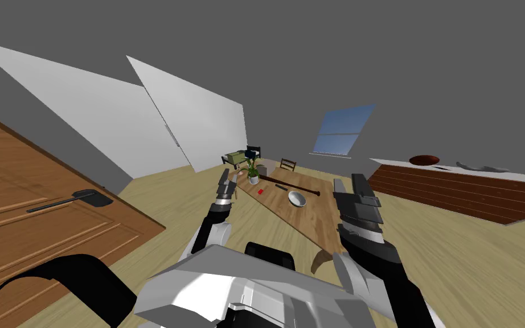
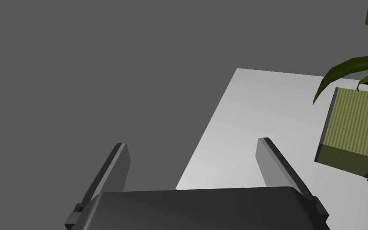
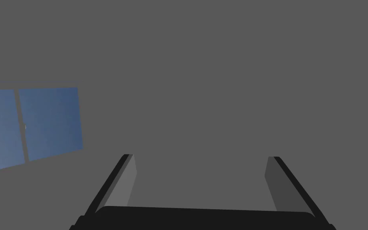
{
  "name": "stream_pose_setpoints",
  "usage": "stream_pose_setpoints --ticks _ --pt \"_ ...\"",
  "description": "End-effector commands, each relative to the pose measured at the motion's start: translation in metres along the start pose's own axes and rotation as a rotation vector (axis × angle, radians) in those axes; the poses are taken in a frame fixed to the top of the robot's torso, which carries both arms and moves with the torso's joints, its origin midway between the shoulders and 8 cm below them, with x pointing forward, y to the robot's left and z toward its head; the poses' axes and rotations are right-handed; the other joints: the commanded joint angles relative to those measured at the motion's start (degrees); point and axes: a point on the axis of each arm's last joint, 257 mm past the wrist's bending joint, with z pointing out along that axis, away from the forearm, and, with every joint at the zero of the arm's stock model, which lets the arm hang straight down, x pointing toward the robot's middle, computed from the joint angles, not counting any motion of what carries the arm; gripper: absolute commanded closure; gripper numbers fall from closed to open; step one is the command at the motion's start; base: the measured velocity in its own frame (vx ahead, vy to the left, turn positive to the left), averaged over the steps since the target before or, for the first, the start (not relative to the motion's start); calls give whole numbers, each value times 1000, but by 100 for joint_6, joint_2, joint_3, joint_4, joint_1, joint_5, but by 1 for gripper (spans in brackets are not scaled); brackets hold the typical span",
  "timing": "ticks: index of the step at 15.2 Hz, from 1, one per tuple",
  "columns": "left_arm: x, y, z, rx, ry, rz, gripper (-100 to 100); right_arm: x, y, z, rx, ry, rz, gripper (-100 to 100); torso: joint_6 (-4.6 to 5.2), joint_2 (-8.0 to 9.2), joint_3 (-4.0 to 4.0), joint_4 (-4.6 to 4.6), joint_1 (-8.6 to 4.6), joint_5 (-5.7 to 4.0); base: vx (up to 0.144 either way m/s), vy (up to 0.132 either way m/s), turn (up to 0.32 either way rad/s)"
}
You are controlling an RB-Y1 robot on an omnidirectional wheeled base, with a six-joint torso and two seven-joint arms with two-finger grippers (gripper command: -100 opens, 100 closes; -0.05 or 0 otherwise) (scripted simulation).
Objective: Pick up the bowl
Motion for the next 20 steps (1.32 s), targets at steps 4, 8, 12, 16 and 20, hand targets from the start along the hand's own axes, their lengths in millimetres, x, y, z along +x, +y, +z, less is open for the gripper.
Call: stream_pose_setpoints --ticks 4,8,12,16,20 --pt "0 0 0 0 0 0 0 11 -28 -16 65 110 -100 -100 -2 -4 -2 -1 5 1 11 20 128" --pt "0 0 0 0 0 0 0 17 -65 -41 151 221 -216 -100 -5 -14 -8 -4 18 3 31 49 234" --pt "0 0 0 0 0 0 0 16 -111 -80 261 359 -362 -100 -2 -12 -7 -3 19 5 29 50 221" --pt "0 0 0 0 0 0 0 10 -143 -113 339 466 -468 -100 0 -12 -8 -3 15 4 33 38 173" --pt "0 0 0 0 0 0 0 -2 -176 -154 425 585 -578 -100 -6 -13 -8 -3 17 4 34 43 286"
